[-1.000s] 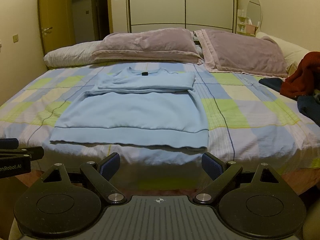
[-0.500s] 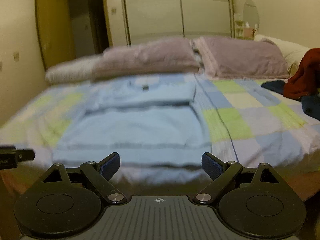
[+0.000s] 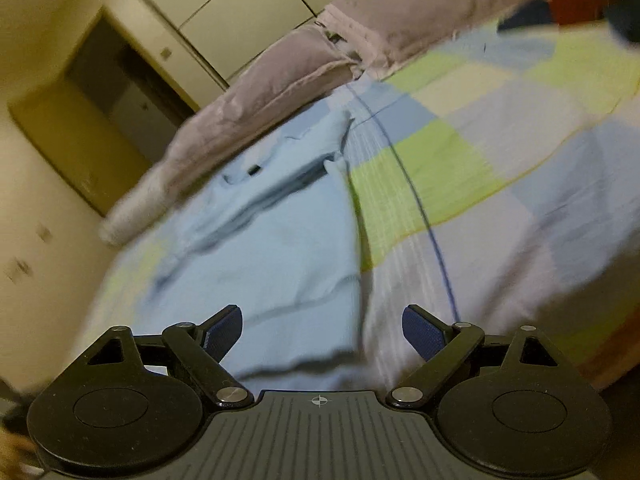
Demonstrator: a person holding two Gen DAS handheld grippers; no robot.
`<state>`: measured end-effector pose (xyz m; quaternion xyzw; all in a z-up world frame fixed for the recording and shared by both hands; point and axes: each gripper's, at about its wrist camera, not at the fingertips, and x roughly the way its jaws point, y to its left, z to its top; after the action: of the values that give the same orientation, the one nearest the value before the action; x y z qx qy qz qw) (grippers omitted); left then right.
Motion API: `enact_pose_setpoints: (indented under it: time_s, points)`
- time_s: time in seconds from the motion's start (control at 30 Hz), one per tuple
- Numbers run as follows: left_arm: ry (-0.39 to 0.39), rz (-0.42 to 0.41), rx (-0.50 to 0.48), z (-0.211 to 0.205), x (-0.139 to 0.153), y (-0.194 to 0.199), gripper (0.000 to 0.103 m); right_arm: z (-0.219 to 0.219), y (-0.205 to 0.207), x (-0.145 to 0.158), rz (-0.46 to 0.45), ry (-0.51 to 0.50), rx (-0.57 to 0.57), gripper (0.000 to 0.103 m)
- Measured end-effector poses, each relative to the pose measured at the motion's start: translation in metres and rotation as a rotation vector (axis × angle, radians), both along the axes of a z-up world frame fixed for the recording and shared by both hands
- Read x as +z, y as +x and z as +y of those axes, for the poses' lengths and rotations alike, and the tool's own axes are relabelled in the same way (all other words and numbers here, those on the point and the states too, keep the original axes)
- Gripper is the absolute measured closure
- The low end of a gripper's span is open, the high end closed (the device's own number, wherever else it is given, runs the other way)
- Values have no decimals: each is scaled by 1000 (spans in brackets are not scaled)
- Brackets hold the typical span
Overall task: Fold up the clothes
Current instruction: 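Move both grippers to the other sweatshirt side edge and grasp it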
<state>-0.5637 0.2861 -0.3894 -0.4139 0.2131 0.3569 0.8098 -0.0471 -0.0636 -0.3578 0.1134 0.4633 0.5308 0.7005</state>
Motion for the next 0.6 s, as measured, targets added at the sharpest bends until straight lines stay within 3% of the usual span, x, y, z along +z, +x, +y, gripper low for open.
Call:
enact_pose_setpoints:
  time_s: [0.03, 0.13, 0.23, 0.33, 0.6]
  points:
    - [-18, -17, 7, 12, -5, 2, 54, 4, 12, -4, 49, 20, 1, 33]
    - [-73, -58, 51, 48, -22, 6, 55, 17, 50, -18, 185, 23, -32, 33]
    - [-108, -130, 64, 74, -34, 6, 55, 33, 76, -27, 212, 4, -29, 35]
    - [-144, -173, 44, 87, -40, 7, 55, 47, 94, -37, 263, -9, -5, 53]
    - [-268, -266, -123, 91, -54, 12, 56, 65, 101, -43, 303, -33, 118, 53]
